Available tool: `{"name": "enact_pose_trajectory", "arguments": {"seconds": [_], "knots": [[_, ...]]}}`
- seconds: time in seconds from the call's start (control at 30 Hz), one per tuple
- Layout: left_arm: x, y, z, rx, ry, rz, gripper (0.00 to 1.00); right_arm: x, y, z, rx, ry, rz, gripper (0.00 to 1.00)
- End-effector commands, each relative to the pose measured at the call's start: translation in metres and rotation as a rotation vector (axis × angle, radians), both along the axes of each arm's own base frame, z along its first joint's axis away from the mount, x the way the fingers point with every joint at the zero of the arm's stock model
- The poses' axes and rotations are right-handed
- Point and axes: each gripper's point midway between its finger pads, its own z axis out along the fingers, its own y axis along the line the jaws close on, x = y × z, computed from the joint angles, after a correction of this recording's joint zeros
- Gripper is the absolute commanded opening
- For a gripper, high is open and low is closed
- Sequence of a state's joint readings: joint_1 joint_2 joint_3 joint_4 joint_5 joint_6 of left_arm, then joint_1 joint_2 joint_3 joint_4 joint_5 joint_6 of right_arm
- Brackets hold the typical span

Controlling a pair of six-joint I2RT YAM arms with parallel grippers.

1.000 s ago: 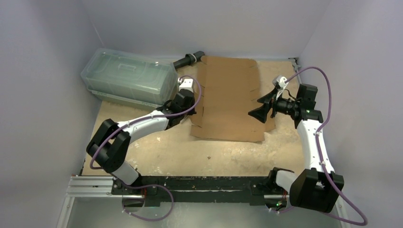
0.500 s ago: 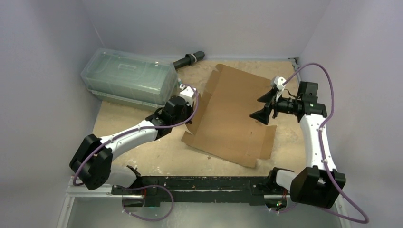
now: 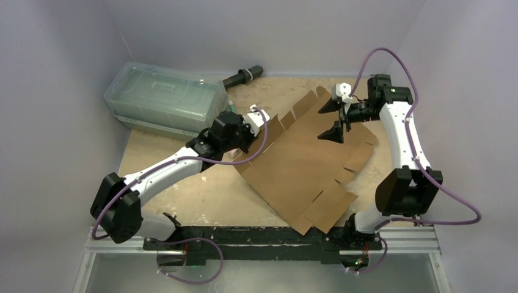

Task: Fold the paper box

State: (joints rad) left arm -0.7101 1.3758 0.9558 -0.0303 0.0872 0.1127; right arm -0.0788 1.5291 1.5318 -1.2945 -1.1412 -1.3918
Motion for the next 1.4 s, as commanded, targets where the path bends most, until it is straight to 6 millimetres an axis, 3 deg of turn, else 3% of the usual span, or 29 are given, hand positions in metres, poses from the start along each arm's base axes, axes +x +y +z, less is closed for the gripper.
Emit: {"name": "enact_pose_trajectory", "arguments": {"seconds": [0.0, 0.17, 0.33, 0.5, 0.6, 0.7, 0.8, 0.93, 1.37], "knots": [[0.000, -0.008, 0.025, 0.097, -0.123, -0.146, 0.00, 0.014, -0.003, 0.009, -0.032, -0.057, 0.035, 0.99], [-0.003, -0.003, 0.030, 0.198, -0.180, -0.222, 0.00, 0.041, -0.008, 0.005, -0.086, -0.125, 0.068, 0.99], [-0.001, 0.003, 0.040, 0.257, -0.231, -0.230, 0.00, 0.079, -0.011, 0.020, -0.108, -0.142, 0.029, 0.99], [0.000, 0.011, 0.058, 0.275, -0.303, -0.220, 0.00, 0.085, -0.017, 0.007, -0.112, -0.070, -0.033, 0.99], [-0.002, 0.019, 0.071, 0.287, -0.356, -0.207, 0.00, 0.103, -0.042, 0.007, -0.078, -0.020, -0.199, 0.99], [-0.005, 0.027, 0.083, 0.286, -0.400, -0.190, 0.00, 0.112, -0.091, 0.018, 0.045, 0.023, -0.361, 0.99], [-0.008, 0.031, 0.093, 0.266, -0.432, -0.177, 0.00, 0.109, -0.113, 0.000, 0.035, 0.088, -0.440, 0.99], [-0.011, 0.033, 0.100, 0.253, -0.452, -0.165, 0.00, 0.104, -0.125, -0.028, 0.049, 0.203, -0.565, 0.99], [-0.026, 0.042, 0.124, 0.226, -0.528, -0.164, 0.00, 0.115, -0.132, -0.089, 0.145, 0.396, -0.579, 0.99]]}}
